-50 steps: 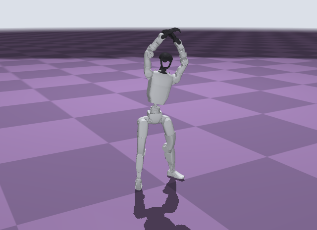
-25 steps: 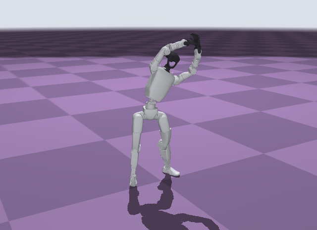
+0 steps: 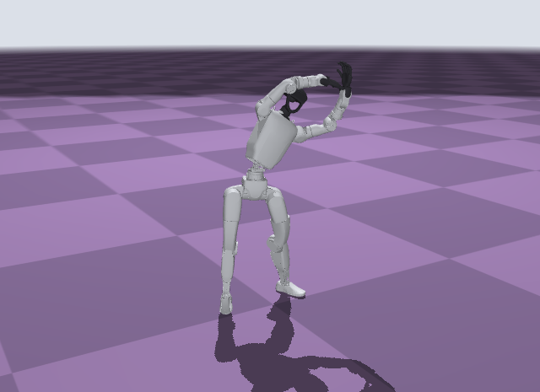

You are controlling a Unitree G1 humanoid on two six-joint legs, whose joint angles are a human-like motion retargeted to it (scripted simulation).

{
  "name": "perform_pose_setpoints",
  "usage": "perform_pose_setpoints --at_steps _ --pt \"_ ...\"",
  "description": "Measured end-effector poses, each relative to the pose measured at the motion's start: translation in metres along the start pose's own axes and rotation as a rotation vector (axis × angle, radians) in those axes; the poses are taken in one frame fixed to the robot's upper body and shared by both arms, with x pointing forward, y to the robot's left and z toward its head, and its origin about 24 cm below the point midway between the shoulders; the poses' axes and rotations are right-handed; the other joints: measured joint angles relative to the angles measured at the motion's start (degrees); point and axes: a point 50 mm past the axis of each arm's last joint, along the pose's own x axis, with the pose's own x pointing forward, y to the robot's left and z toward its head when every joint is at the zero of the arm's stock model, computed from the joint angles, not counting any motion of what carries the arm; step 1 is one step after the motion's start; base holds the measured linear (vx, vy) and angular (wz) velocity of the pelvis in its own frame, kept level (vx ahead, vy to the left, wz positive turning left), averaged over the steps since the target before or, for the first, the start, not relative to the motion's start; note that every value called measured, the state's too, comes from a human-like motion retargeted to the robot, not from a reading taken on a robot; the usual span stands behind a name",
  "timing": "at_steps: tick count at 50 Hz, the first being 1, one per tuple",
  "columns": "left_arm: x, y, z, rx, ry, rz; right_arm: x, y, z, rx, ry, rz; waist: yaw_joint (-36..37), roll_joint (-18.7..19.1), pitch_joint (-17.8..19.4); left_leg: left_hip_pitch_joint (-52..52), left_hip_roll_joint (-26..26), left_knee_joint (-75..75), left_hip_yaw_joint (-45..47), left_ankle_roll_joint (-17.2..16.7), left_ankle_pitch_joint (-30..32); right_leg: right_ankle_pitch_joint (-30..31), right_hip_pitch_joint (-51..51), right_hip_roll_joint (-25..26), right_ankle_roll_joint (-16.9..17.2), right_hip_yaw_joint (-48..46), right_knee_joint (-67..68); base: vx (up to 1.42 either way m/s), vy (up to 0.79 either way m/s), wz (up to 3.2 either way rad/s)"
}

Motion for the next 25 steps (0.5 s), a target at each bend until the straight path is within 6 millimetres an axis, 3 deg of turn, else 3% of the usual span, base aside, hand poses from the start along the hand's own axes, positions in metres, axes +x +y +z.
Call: perform_pose_setpoints --at_steps 10,18,25 --pt "0.012 -0.023 -0.005 -0.072 -0.042 -0.052 -0.018 -0.020 0.001 -0.059 0.030 -0.053 -1.0 0.0 -0.4 -5.0 -3.0 0.5 -4.2 0.6 -0.7 -0.6 -2.1 -4.0 0.0 -2.5 0.1 -0.05 0.07 0.28" --pt "0.042 -0.068 0.006 -0.041 -0.086 -0.174 -0.059 -0.058 0.002 -0.014 0.016 -0.192 -3.3 0.3 -2.3 -10.9 -6.4 3.1 -8.2 0.4 -1.8 -1.5 -4.8 -8.9 0.0 -4.6 1.0 -0.04 0.10 0.38" --pt "0.054 -0.092 0.010 0.011 -0.072 -0.258 -0.091 -0.076 -0.006 0.073 -0.021 -0.264 -6.2 5.0 -4.0 -12.8 -8.4 4.0 -10.1 0.0 -1.9 -2.0 -5.0 -11.6 0.0 -5.8 1.3 -0.02 0.06 0.22"
